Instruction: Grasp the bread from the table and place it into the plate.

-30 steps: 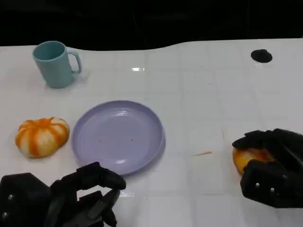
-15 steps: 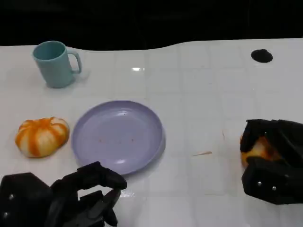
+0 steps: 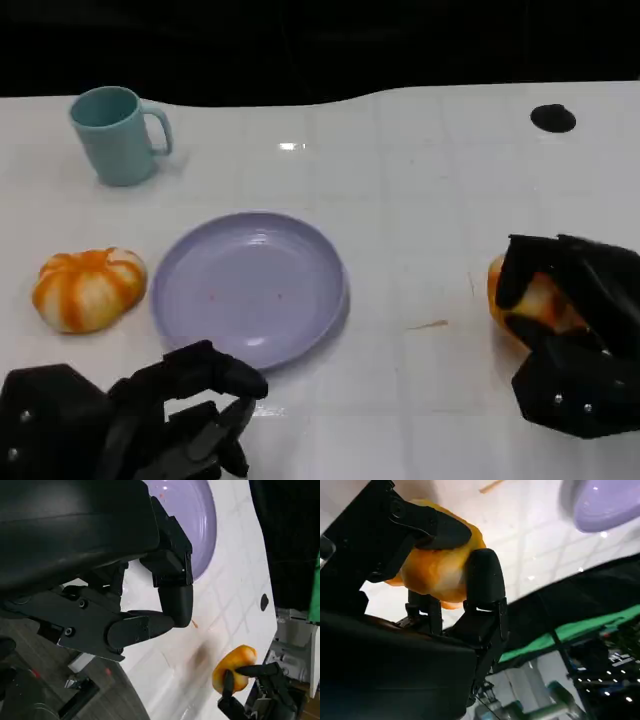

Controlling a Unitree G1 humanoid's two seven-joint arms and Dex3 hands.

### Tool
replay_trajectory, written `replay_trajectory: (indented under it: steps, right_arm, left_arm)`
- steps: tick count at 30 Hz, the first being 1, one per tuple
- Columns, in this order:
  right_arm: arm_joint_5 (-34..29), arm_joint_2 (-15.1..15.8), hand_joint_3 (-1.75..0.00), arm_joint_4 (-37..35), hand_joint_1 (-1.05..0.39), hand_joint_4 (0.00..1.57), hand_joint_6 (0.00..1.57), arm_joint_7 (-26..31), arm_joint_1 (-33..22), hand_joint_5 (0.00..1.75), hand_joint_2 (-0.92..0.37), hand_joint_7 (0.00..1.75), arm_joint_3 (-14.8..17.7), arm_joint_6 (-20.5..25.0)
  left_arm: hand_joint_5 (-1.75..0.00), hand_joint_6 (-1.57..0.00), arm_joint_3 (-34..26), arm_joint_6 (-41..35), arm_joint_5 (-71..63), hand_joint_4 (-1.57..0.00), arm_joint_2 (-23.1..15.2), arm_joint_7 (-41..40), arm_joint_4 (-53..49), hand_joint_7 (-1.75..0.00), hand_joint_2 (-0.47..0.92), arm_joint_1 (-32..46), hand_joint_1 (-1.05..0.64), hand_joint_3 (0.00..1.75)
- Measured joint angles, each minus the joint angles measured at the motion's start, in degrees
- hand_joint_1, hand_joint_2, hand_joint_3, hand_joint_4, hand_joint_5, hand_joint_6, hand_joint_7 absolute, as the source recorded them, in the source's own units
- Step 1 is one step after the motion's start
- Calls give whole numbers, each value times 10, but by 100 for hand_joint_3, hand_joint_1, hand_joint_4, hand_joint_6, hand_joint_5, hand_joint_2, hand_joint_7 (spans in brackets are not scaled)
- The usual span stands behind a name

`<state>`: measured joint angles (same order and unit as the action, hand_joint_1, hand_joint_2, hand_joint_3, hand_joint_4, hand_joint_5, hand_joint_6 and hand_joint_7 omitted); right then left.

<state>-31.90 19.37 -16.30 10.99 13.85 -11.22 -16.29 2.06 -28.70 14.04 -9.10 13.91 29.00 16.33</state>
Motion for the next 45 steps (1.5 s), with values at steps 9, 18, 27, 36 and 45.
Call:
replay_trajectory:
  steps: [9,18,27,36,45]
  right_arm:
    - [8,-37,-144,63,-11,97,72,-24,1,175,-26,175,-4,3]
    - [7,-83,-143,55,-9,97,74,-32,37,175,-25,173,-35,5]
    - [0,-135,-148,-25,-10,102,76,-29,100,175,-25,174,-79,-15]
    - [-9,-185,-148,-132,-16,104,76,-3,168,175,-22,175,-114,-45]
    - [-14,-227,-140,-252,-16,100,72,17,230,175,-29,175,-134,-65]
  left_arm:
    - [-175,-58,3,2,-2,-65,0,0,0,-136,84,0,-29,66]
    - [-175,-59,6,3,-6,-66,1,-1,0,-136,84,0,-29,68]
    - [-175,-59,7,0,0,-66,5,-1,2,-136,82,2,-29,70]
    - [-175,-59,11,-8,-2,-67,6,-7,13,-136,80,5,-30,74]
    - [-175,-59,16,-10,-5,-66,7,-10,21,-137,78,11,-30,76]
